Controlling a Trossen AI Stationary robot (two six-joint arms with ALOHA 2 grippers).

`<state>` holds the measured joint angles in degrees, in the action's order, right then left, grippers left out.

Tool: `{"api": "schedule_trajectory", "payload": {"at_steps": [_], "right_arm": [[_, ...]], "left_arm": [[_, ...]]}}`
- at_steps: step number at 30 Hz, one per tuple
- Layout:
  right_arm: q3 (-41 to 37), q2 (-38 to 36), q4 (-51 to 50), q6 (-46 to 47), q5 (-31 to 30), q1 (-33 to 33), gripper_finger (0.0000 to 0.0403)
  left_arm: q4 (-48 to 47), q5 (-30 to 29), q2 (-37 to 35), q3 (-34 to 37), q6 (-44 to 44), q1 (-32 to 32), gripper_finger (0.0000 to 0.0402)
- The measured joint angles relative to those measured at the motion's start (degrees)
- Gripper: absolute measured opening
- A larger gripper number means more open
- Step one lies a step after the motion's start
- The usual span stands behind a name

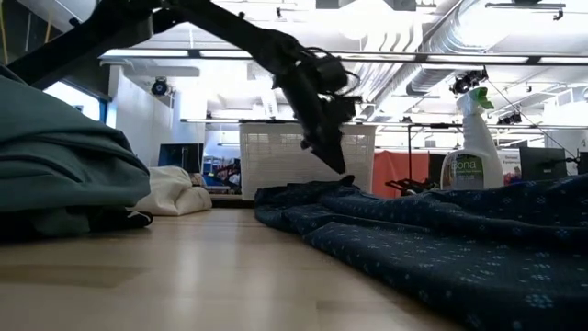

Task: Fold Laundry from Bin
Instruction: Fold the dark blue polo

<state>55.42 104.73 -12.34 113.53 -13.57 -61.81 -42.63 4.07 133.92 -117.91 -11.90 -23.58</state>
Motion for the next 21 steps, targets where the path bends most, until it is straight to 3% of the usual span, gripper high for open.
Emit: {"api": "schedule_trajectory", "payload": {"at_steps": [6, 8, 13, 21], "right_arm": [[0.00, 0.00, -0.03, -1.33, -0.04, 1.39, 0.0000], [0.00, 0.00, -0.04, -1.74, -0.10, 1.79, 0.0000], [0.00, 0.00, -0.07, -3.56, -0.18, 2.59, 0.0000], [0.00, -0.87, 0.08, -2.97, 1.61, 2.55, 0.0000]], "left_arm": [[-3.57, -5.39, 1.89, -0.04, 1.90, 2.84, 0.0036], [-6.77, -4.57, 1.89, -0.04, 0.76, 3.09, 0.0033], [-17.58, 4.09, 2.28, -0.07, -2.13, 3.17, 0.0015], [-29.61, 0.87, -1.91, -0.01, -7.68, 3.09, 0.0000]]}}
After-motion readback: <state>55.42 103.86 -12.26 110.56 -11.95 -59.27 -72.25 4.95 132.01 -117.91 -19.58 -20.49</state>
